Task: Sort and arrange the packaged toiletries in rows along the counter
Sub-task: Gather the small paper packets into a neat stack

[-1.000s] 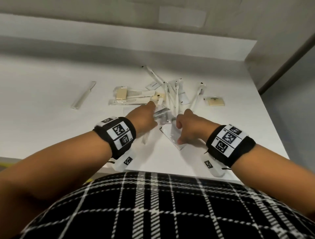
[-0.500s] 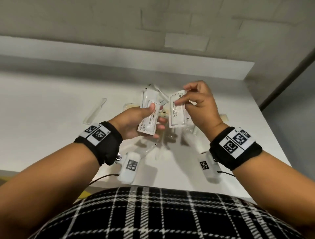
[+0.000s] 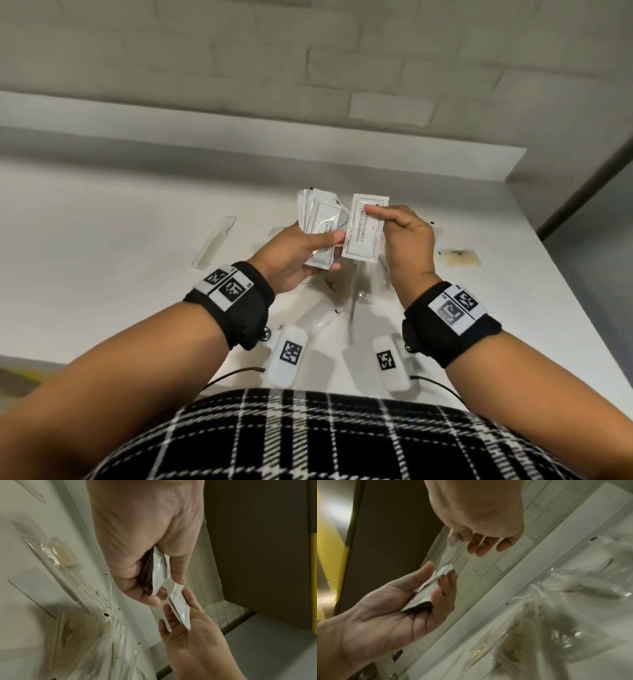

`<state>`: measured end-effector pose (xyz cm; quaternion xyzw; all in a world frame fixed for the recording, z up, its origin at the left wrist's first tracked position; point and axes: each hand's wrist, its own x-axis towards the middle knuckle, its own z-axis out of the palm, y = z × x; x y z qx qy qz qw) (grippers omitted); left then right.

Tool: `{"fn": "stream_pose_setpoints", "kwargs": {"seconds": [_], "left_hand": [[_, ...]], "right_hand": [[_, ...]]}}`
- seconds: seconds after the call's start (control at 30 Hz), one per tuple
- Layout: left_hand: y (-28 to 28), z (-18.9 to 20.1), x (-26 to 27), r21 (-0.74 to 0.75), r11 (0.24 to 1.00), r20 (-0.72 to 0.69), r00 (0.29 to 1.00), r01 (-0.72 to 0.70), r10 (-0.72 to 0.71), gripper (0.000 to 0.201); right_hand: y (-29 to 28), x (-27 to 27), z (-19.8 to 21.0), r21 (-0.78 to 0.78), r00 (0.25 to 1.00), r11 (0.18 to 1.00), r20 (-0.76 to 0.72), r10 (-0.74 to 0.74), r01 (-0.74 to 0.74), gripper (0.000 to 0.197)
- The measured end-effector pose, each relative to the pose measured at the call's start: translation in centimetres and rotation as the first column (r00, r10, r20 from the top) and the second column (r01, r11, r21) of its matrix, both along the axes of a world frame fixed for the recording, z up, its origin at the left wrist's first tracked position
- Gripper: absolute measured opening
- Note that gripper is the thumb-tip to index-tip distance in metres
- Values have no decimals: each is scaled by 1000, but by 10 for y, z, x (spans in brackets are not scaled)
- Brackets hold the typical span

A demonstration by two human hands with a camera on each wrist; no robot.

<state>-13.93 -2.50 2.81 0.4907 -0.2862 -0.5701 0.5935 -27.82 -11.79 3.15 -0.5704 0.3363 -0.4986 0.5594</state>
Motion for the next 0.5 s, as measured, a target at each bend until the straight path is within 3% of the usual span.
{"fn": "stream_pose_setpoints", "kwargs": {"seconds": [0.1, 0.2, 0.3, 0.33, 0.4, 0.47, 0.5], "left_hand": [[-5, -3, 2, -11, 997, -67, 995, -81, 80, 16], [-10, -2, 5, -61, 993, -70, 993, -102, 97, 13], [-15, 2, 17, -79, 986, 42, 988, -147, 151, 29], [-16, 2, 24, -69, 984, 103, 980, -165, 172, 35], [-18, 1, 39, -35, 988, 253, 955, -152, 155, 46], [-17, 3, 48, 13, 999, 331, 943, -44, 38, 47], [-17, 4, 50, 14, 1000, 322, 946, 15, -18, 46]], "right_hand": [[0, 11, 0, 117, 996, 990, 43, -78, 73, 38], [7, 19, -2, 214, 998, 977, 51, -22, 11, 32], [10, 16, -13, 126, 968, 985, -208, 142, -117, 42], [7, 12, -14, 54, 925, 990, -354, 139, -129, 47], [-1, 5, -5, -201, 793, 968, -610, -4, -149, 57], [-8, 2, 14, -400, 667, 862, -738, -102, -311, 73], [-9, 4, 25, -400, 602, 820, -794, -86, -410, 82]]}}
